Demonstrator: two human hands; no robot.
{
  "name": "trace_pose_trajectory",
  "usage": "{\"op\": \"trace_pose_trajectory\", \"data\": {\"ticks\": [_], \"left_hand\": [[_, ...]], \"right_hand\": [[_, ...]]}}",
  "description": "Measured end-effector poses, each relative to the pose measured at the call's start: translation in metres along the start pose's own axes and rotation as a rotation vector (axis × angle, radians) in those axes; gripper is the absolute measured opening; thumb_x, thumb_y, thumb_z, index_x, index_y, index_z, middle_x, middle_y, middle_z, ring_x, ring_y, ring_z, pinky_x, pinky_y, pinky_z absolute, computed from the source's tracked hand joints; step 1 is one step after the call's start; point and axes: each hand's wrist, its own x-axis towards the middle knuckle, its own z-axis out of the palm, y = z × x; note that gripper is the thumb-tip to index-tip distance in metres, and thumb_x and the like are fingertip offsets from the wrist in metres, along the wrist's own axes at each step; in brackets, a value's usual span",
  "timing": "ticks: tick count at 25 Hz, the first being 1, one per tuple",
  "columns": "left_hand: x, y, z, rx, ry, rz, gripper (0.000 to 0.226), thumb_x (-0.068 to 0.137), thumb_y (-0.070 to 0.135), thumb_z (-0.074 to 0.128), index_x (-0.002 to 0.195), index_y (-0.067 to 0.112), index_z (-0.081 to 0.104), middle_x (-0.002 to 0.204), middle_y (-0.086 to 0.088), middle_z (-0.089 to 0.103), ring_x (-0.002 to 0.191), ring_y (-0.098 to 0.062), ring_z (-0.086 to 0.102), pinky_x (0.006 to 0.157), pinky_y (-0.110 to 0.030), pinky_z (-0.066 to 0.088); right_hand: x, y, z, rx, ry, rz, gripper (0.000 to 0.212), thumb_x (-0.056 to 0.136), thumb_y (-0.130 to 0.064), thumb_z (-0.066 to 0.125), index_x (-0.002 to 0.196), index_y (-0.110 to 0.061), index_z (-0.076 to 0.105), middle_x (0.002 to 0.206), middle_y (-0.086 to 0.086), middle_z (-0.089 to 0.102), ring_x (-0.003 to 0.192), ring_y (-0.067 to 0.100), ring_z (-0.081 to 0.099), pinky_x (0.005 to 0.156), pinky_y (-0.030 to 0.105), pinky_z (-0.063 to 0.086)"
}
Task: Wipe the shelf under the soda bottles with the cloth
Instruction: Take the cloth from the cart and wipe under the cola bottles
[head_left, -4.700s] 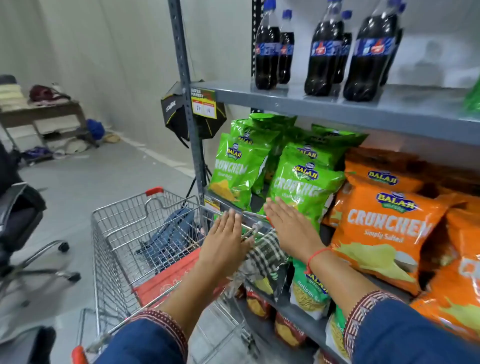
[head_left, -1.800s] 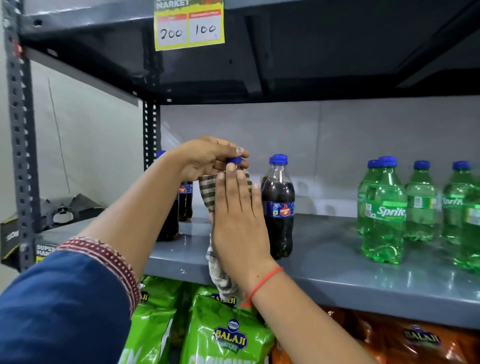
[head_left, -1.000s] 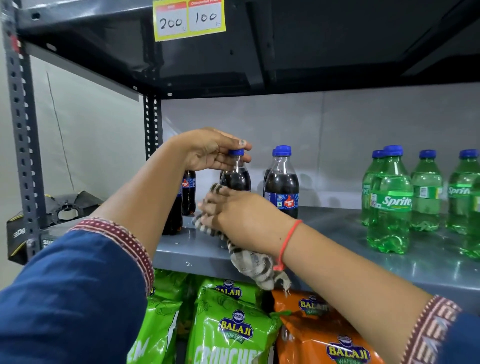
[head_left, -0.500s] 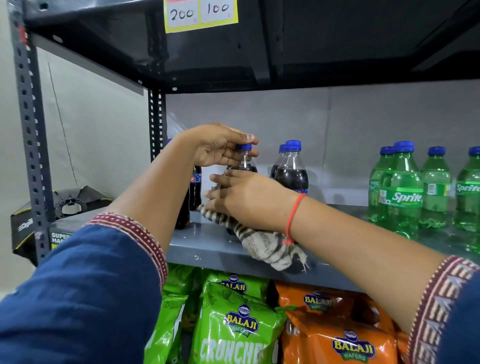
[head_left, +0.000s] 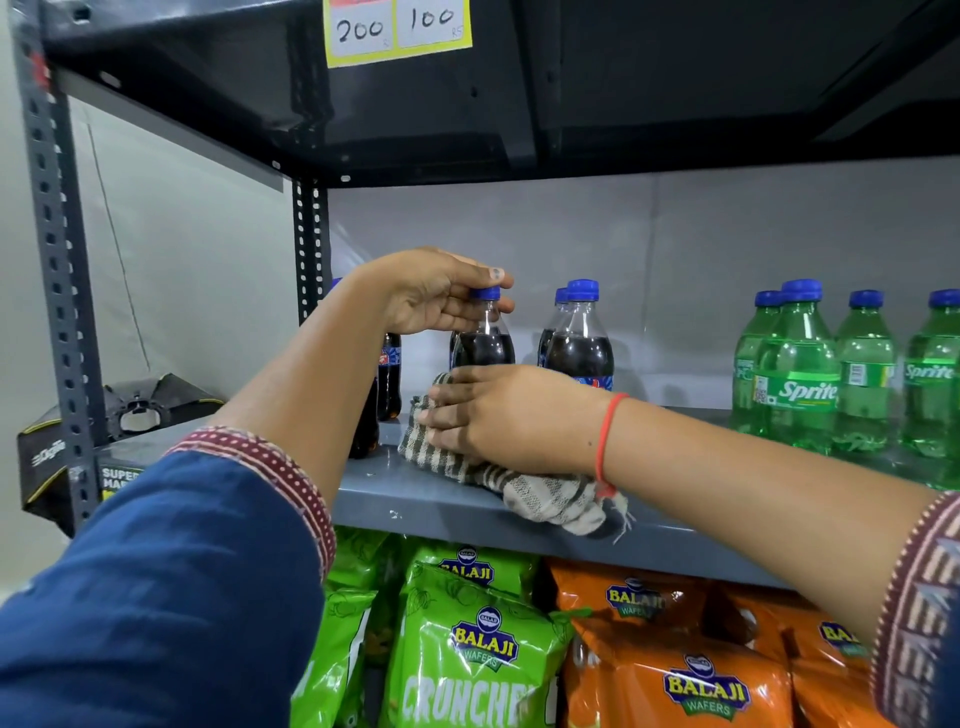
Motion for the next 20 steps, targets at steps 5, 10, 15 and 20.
{"op": "trace_pose_trajectory", "data": {"ticks": [5, 10, 15, 20], "left_hand": [[0.001, -0.001, -0.001, -0.008, -0.005, 0.004, 0.028, 0.085, 0.019, 0.056, 0.111, 0.008, 0.061, 0.097, -0.008, 0.069, 0.087, -0.016, 0.066, 0.08, -0.027, 0.055], [0.002, -0.001, -0.001, -0.015, -0.02, 0.005, 0.029, 0.086, 0.019, 0.056, 0.112, 0.008, 0.06, 0.098, -0.008, 0.068, 0.091, -0.017, 0.065, 0.081, -0.027, 0.054], [0.002, -0.001, -0.002, -0.032, -0.021, 0.003, 0.031, 0.086, 0.019, 0.056, 0.114, 0.008, 0.06, 0.099, -0.008, 0.069, 0.089, -0.016, 0.065, 0.077, -0.025, 0.056], [0.001, -0.002, -0.001, -0.035, -0.019, 0.008, 0.033, 0.086, 0.019, 0.055, 0.116, 0.007, 0.058, 0.1, -0.009, 0.068, 0.091, -0.017, 0.064, 0.076, -0.024, 0.056]], "right_hand": [[-0.006, 0.007, 0.01, 0.009, 0.235, 0.031, 0.036, 0.069, -0.013, 0.075, 0.104, -0.017, 0.072, 0.114, 0.002, 0.071, 0.107, 0.022, 0.065, 0.096, 0.038, 0.047], [-0.007, 0.01, 0.007, 0.044, 0.274, 0.051, 0.038, 0.081, -0.021, 0.046, 0.11, -0.015, 0.069, 0.119, 0.004, 0.068, 0.111, 0.02, 0.063, 0.098, 0.038, 0.045], [-0.009, 0.008, 0.009, 0.085, 0.184, 0.123, 0.059, 0.081, -0.043, 0.029, 0.113, -0.011, 0.067, 0.121, 0.004, 0.067, 0.113, 0.02, 0.062, 0.098, 0.036, 0.046], [-0.009, 0.003, 0.006, 0.075, 0.123, 0.2, 0.07, 0.082, -0.054, 0.024, 0.117, -0.009, 0.064, 0.126, 0.006, 0.063, 0.119, 0.021, 0.057, 0.102, 0.038, 0.042]]}}
